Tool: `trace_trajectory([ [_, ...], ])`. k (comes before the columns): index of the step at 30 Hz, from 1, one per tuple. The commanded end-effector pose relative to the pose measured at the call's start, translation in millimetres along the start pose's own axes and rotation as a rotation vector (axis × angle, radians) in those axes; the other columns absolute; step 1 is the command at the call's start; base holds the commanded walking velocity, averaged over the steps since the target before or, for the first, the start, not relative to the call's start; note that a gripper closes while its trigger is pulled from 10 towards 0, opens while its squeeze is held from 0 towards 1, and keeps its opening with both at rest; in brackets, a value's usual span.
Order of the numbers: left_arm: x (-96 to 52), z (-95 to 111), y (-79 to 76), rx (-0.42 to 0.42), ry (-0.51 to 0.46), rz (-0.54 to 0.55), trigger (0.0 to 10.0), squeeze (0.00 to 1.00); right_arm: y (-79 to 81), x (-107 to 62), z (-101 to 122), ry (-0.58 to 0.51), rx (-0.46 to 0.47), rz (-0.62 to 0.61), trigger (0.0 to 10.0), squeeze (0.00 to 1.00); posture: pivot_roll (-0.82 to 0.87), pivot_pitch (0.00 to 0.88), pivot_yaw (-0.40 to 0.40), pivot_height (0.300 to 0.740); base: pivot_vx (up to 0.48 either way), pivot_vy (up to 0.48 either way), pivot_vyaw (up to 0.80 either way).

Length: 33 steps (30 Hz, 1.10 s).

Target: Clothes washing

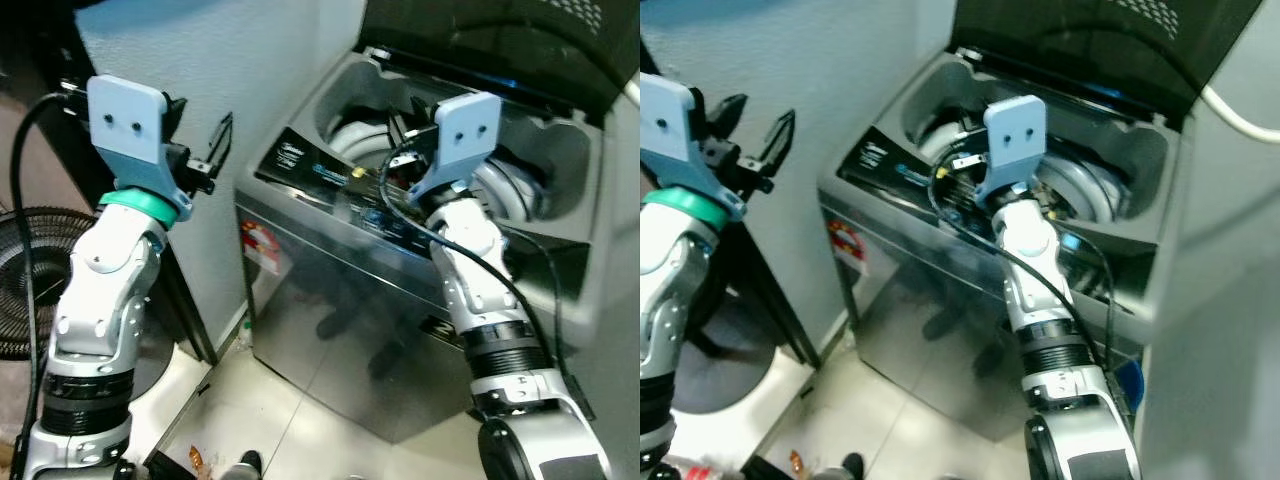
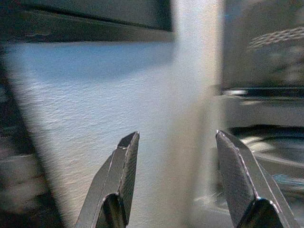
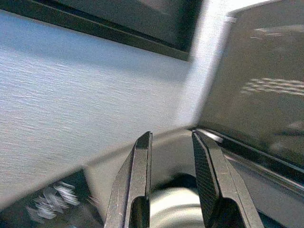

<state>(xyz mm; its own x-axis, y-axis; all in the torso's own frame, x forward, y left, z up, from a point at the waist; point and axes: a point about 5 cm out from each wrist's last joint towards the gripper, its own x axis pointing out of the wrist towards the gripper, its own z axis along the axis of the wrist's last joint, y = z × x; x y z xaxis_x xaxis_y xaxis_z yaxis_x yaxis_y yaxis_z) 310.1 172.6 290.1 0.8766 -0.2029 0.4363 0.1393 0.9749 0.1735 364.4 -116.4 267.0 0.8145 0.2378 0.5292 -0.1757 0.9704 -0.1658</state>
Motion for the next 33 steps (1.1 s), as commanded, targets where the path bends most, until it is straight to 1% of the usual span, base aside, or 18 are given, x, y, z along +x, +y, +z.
trace_trajectory([
  [1,-1.2,-2.2,-2.3,0.000,0.008,-0.008,10.0,0.00,0.0,-2.8,-5.0,0.019,0.001,0.002,10.0,0.00,0.07,0.045,-0.046,0.740,0.000,0.000,0.79],
  [33,-1.1,-3.2,-6.1,-0.013,0.014,-0.021,10.0,0.00,4.2,-4.9,-6.4,0.021,0.019,0.015,10.0,0.00,0.07,0.060,-0.044,0.740,0.000,0.000,0.78],
])
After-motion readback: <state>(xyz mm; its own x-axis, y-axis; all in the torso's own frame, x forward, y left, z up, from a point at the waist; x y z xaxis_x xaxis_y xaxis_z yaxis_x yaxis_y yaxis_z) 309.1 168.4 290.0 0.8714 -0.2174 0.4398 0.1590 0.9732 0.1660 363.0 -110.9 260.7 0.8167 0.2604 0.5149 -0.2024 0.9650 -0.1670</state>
